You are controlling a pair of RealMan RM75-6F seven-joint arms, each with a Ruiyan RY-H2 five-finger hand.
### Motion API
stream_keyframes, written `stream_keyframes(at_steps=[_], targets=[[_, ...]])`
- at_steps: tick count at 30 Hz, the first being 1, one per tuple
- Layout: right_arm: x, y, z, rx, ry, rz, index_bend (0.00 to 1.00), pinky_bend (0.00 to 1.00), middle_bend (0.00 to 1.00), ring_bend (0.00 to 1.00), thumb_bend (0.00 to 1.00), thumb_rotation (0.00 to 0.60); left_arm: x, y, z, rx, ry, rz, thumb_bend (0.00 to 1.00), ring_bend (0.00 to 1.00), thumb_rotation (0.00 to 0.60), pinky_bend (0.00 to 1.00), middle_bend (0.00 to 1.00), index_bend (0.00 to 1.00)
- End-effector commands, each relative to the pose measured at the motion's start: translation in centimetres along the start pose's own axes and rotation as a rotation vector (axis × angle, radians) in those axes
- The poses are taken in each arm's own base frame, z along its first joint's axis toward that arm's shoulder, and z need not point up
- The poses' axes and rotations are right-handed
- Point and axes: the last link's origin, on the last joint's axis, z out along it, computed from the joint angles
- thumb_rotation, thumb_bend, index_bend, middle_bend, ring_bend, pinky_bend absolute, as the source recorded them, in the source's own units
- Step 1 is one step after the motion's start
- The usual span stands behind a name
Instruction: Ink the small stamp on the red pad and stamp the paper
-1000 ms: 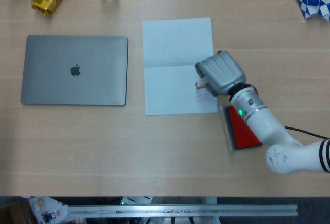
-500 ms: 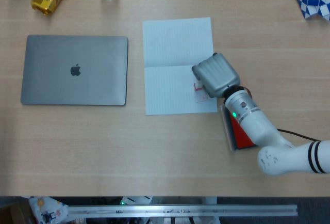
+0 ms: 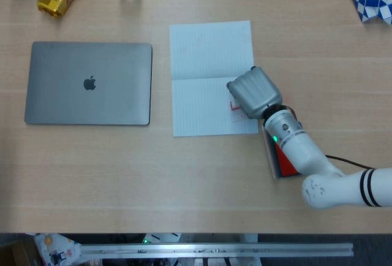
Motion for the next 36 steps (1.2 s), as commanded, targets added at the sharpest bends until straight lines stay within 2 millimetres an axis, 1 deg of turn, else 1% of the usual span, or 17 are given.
stream_keyframes(at_steps=[1,36], targets=[[-0.16,-0.06,0.01,0.000,-0.003,-0.005,0.78,0.43,0.68,0.55,0.37,0.600,-0.01,-0.05,-0.01,0.002,-0.001,0.000,0.21,0.01,0.600,0.00,0.00,0.09],[-0.64,-0.25,0.23,-0.006,-0.010,-0.011,0.79,0.43,0.69,0.55,0.37,0.600,-0.04,-0.25,-0.09,0.009,0.002,0.000,0.21,0.01,0.600,0.00,0.00,0.08]])
